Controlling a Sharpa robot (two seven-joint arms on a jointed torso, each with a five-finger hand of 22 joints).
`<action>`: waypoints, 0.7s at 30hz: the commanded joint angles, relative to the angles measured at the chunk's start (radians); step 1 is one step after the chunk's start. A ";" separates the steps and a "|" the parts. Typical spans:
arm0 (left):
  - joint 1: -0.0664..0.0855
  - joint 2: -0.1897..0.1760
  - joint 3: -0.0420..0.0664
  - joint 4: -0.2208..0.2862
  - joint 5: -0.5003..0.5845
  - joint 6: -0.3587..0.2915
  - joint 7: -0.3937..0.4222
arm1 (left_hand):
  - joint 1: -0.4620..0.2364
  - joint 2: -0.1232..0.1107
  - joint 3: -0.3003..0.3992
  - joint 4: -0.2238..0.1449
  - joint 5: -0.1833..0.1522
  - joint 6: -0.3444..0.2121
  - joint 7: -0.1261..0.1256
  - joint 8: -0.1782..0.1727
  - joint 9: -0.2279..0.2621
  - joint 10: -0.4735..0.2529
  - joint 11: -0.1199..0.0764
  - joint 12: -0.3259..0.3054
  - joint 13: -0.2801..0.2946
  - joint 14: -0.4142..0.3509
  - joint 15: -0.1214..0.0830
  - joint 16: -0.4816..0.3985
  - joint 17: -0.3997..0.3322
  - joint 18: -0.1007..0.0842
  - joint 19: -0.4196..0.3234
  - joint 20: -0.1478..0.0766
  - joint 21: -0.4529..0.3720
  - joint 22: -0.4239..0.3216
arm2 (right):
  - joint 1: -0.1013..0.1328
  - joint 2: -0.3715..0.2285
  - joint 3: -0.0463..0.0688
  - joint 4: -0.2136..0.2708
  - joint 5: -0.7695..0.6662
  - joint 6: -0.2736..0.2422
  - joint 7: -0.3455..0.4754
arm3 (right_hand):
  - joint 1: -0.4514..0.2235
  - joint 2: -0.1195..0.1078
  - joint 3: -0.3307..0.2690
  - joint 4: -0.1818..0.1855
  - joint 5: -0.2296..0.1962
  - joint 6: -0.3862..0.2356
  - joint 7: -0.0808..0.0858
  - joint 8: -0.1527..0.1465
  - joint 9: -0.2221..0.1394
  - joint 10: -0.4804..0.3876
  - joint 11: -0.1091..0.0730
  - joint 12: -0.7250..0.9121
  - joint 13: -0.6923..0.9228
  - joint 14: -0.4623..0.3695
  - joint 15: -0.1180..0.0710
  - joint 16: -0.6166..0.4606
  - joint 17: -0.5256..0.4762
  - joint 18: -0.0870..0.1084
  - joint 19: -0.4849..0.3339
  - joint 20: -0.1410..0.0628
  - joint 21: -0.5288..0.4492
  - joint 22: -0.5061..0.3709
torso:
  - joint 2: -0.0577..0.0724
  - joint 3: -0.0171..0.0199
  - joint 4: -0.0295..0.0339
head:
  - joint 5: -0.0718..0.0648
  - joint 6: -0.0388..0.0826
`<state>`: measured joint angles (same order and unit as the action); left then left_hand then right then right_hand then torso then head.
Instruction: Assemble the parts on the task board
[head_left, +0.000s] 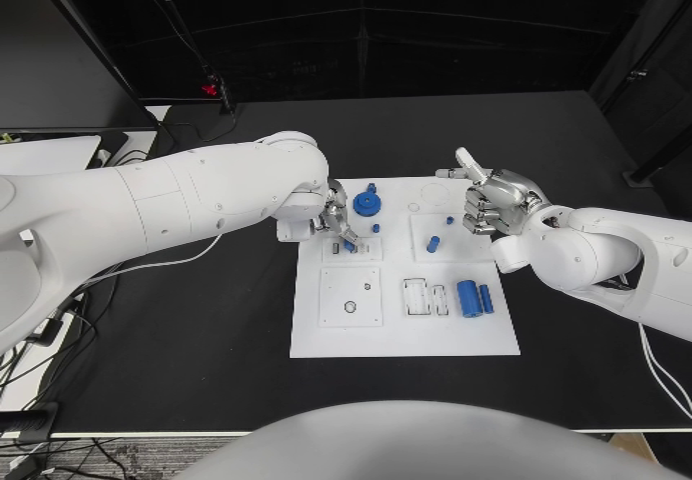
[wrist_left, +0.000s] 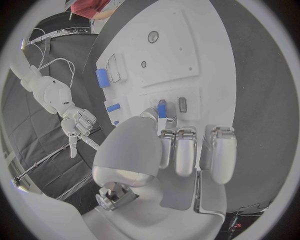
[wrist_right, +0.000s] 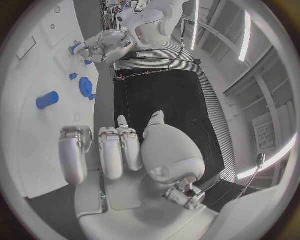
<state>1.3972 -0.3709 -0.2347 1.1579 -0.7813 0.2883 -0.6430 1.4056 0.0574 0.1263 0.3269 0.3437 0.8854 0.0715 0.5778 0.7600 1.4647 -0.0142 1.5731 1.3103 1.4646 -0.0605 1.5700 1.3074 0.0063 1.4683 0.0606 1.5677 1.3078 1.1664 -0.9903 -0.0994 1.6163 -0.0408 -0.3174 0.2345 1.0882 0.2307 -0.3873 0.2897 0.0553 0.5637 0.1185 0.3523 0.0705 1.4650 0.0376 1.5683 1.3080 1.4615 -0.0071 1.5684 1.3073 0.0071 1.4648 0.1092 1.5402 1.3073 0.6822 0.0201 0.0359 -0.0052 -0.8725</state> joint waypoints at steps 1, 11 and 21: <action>-0.005 0.002 -0.002 0.000 -0.002 0.016 0.014 | 0.095 0.093 0.047 -0.039 0.000 0.036 -0.031 0.000 0.002 0.106 -0.002 -0.002 0.260 0.106 -0.006 0.001 0.263 -0.006 0.102 0.002 0.003 0.263 | 0.001 0.000 0.000 0.003 0.000 0.008 0.007 | -0.002 0.011 -0.004 0.001 0.000 -0.010 0.000 0.005 0.001 0.106 0.003 0.002 0.263 0.109 0.005 0.002 0.263 0.007 0.057 0.002 -0.005 0.244 | 0.000 -0.0001 -0.0010 | -0.002 0.000; -0.007 0.006 -0.002 -0.001 0.001 0.025 0.015 | 0.094 0.092 0.050 -0.039 -0.001 0.037 -0.031 0.000 0.002 0.106 -0.002 -0.002 0.260 0.106 -0.006 0.001 0.263 -0.006 0.102 0.003 0.003 0.263 | 0.001 0.000 0.000 0.003 0.000 0.007 0.007 | -0.002 0.011 -0.004 0.001 0.000 -0.010 0.000 0.005 0.001 0.106 0.003 0.002 0.263 0.109 0.005 0.002 0.263 0.007 0.057 0.002 -0.005 0.244 | 0.000 -0.0001 0.0001 | -0.004 0.000; -0.009 0.008 -0.002 -0.007 0.001 0.026 0.010 | 0.091 0.089 0.054 -0.038 -0.002 0.036 -0.030 -0.003 0.004 0.106 -0.001 -0.002 0.260 0.106 -0.006 0.001 0.263 -0.006 0.102 0.003 0.003 0.263 | 0.001 0.000 0.000 0.003 0.000 0.008 0.007 | -0.003 0.012 -0.005 0.001 0.000 -0.011 0.000 0.007 0.001 0.106 0.003 0.002 0.263 0.109 0.005 0.002 0.263 0.007 0.057 0.002 -0.005 0.244 | 0.000 -0.0002 0.0001 | -0.006 0.000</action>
<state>1.3898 -0.3641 -0.2357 1.1517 -0.7812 0.2963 -0.6350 1.4056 0.0574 0.1329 0.3317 0.3402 0.8855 0.0715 0.5719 0.7635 1.4631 -0.0125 1.5761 1.3100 1.4645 -0.0604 1.5700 1.3073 0.0063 1.4683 0.0607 1.5677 1.3076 1.1664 -0.9901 -0.0994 1.6167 -0.0408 -0.3173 0.2347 1.0843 0.2346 -0.3873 0.2897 0.0553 0.5570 0.1190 0.3562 0.0705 1.4650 0.0376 1.5684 1.3080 1.4614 -0.0071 1.5683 1.3073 0.0070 1.4648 0.1092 1.5402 1.3073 0.6822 0.0199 0.0357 -0.0105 -0.8725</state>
